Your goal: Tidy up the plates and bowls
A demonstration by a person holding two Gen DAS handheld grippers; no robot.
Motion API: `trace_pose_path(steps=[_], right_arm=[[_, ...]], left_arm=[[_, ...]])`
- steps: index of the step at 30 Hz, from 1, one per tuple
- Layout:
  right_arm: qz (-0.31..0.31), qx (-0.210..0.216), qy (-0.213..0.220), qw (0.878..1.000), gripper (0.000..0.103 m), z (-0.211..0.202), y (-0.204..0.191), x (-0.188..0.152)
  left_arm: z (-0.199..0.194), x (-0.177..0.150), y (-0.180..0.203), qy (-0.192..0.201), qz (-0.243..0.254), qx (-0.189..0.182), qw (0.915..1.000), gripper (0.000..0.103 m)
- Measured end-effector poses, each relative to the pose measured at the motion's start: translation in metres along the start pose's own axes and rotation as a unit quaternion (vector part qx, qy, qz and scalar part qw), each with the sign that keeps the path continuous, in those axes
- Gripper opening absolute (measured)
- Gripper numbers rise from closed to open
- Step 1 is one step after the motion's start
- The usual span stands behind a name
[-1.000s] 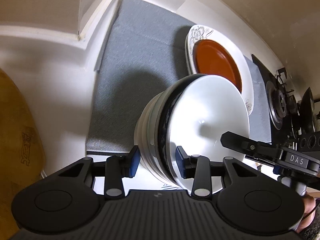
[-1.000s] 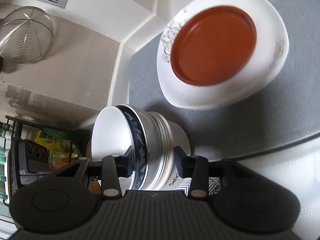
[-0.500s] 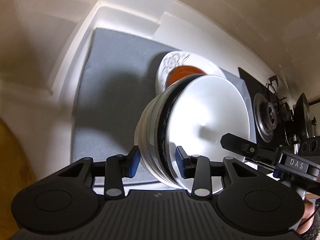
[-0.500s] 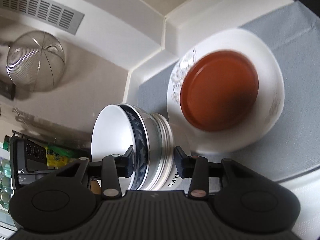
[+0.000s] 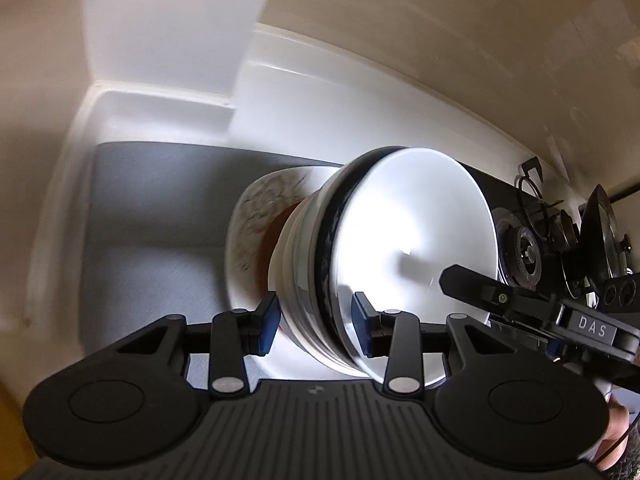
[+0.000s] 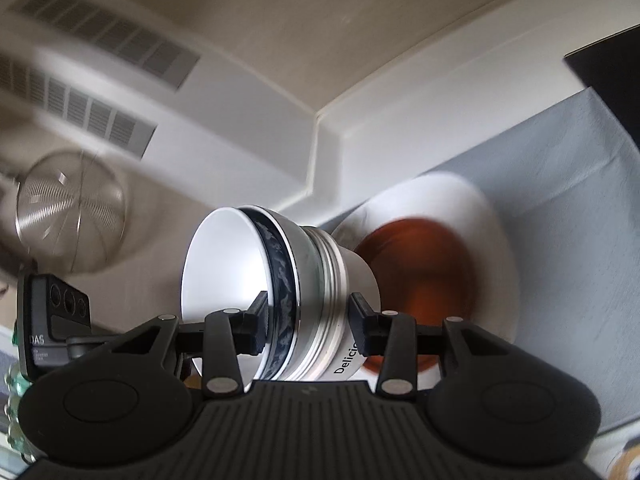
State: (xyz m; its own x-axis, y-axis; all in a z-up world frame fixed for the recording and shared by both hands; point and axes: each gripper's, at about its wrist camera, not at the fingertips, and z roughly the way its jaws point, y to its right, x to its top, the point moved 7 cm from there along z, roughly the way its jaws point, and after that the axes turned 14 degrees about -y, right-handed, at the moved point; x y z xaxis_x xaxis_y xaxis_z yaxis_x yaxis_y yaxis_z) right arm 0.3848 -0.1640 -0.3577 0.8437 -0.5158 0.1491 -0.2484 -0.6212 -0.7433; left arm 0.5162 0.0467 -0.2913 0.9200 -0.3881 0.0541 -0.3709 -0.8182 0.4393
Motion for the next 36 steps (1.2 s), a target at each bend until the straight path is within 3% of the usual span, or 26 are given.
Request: trace_pose_path(steps=[12,19,24,26,28,32,34,36], right_arm=[[0.013,-0.009,-0.006,1.000,0.046,0.024,0.043,0.025],[0.023,-0.021,-0.019,0.999,0.045,0.043,0.054,0.016],[0.020,-0.022,-0.009,1.000,0.042,0.045,0.058,0.013],[0.017,-0.030,-0.003,0.999,0.043,0.043,0.057,0.010],[0.016,-0.060,0.013,0.998,0.054,0.036,0.056,0.006],[-0.022,-0.123,0.056,0.991,0.059,0.003,0.036,-0.013],[-0.044,-0.164,0.072,0.983,0.073,-0.017,0.022,-0.027],[-0.064,-0.191,0.086,0.976,0.080,-0.037,0.006,-0.043]], left_arm=[[0.043,0.025,0.001,-0.016,-0.005,0.015,0.9997,0.041],[0.062,0.020,-0.007,-0.017,-0.006,0.027,0.9995,0.041],[0.065,0.016,-0.006,0.004,0.001,0.037,0.9993,0.043],[0.063,0.010,-0.004,0.021,-0.002,0.047,0.9987,0.041],[0.052,0.005,0.002,0.066,0.005,0.081,0.9945,0.043],[0.008,-0.021,0.028,0.168,0.045,0.124,0.9769,0.075],[-0.018,-0.040,0.041,0.207,0.047,0.144,0.9666,0.081],[-0.044,-0.062,0.058,0.228,0.046,0.156,0.9599,0.089]])
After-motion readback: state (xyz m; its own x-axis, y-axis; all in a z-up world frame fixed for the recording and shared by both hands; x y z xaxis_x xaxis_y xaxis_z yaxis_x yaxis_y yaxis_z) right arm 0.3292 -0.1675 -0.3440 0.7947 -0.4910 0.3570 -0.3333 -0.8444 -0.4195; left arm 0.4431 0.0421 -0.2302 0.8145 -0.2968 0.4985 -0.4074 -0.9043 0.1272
